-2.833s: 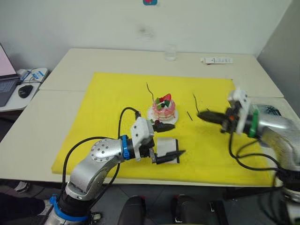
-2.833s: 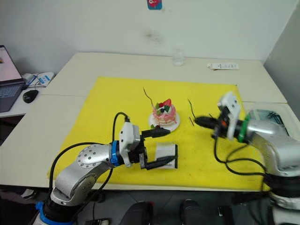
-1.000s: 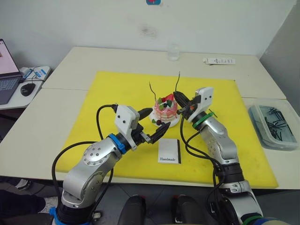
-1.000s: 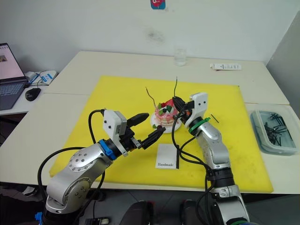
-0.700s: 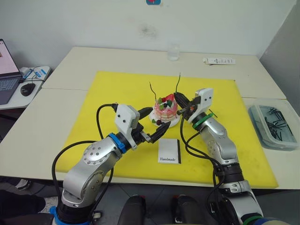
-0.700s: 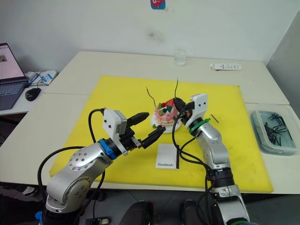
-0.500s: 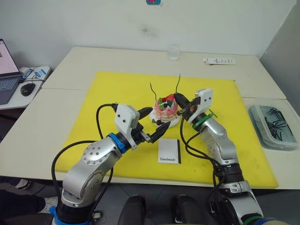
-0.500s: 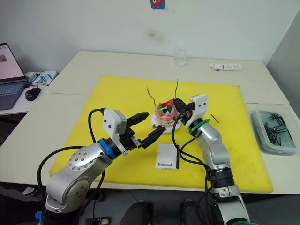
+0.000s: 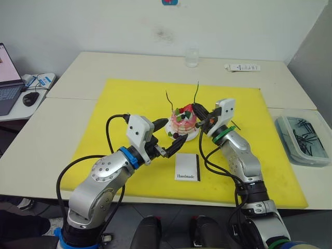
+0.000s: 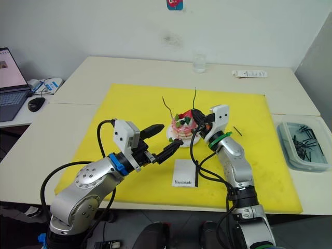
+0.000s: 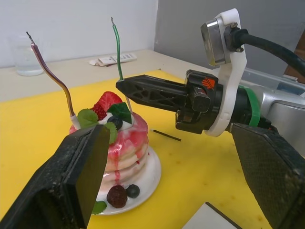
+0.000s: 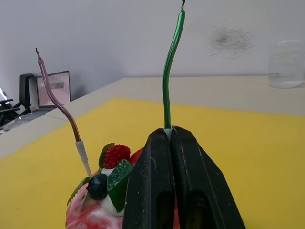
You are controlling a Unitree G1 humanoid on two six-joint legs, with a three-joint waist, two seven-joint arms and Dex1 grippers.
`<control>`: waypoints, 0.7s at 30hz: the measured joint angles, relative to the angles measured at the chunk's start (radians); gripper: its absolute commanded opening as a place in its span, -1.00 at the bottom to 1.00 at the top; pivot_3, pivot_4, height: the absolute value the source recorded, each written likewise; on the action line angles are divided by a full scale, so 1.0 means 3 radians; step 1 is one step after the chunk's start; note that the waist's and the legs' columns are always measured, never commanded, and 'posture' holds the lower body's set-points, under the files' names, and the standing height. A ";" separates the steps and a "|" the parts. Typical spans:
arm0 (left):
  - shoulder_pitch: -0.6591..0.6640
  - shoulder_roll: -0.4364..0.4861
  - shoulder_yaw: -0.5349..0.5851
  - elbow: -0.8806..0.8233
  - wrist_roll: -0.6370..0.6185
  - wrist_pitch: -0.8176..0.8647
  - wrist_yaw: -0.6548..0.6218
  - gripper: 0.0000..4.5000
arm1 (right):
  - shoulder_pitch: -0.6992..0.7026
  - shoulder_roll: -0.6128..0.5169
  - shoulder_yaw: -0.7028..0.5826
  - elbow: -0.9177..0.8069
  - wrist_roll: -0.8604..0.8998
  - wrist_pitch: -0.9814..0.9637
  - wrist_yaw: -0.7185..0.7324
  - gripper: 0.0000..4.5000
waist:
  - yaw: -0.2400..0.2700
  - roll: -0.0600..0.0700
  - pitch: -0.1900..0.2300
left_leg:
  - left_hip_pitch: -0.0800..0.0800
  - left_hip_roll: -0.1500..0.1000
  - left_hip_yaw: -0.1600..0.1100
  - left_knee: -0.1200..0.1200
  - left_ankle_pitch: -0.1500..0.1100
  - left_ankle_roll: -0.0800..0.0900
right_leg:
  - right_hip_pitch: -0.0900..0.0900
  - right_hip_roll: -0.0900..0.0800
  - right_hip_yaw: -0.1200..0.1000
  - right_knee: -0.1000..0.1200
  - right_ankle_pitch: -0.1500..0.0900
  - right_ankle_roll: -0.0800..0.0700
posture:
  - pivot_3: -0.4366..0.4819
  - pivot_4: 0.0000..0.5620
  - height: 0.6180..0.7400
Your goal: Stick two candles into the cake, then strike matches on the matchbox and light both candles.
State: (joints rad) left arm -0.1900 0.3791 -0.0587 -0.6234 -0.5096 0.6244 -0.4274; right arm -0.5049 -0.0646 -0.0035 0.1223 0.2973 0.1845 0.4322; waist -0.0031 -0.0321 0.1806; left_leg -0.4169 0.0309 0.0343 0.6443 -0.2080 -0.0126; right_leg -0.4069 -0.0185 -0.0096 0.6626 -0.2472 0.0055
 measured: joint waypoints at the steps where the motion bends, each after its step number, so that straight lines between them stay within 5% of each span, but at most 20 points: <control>1: 0.0000 0.0000 0.0000 0.0000 0.0000 0.0000 0.0000 1.00 | 0.0000 0.0003 -0.0005 0.0000 0.0002 0.0005 0.0000 -0.98 | 0.0000 0.0000 0.0000 | 0.0000 0.0000 0.0000 0.0000 0.0000 0.0000 | 0.0000 0.0000 0.0000 0.0000 0.0000 0.0000 | -0.05 -0.47 1.00; 21: -0.0051 -0.0001 0.0000 0.0021 0.0000 0.0000 -0.0016 1.00 | 0.0060 0.0059 -0.0050 -0.0061 0.0117 0.0133 -0.0127 -0.98 | 0.0001 0.0000 0.0000 | -0.0001 0.0000 -0.0001 -0.0002 0.0000 0.0000 | -0.0001 0.0000 -0.0001 -0.0002 -0.0001 -0.0001 | -0.05 -0.47 1.00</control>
State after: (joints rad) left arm -0.2052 0.3787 -0.0588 -0.6171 -0.5095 0.6244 -0.4322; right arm -0.4870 -0.0470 -0.0184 0.1041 0.3324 0.2245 0.3941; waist -0.0028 -0.0320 0.1807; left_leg -0.4172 0.0310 0.0341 0.6435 -0.2080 -0.0126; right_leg -0.4071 -0.0186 -0.0099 0.6622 -0.2474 0.0052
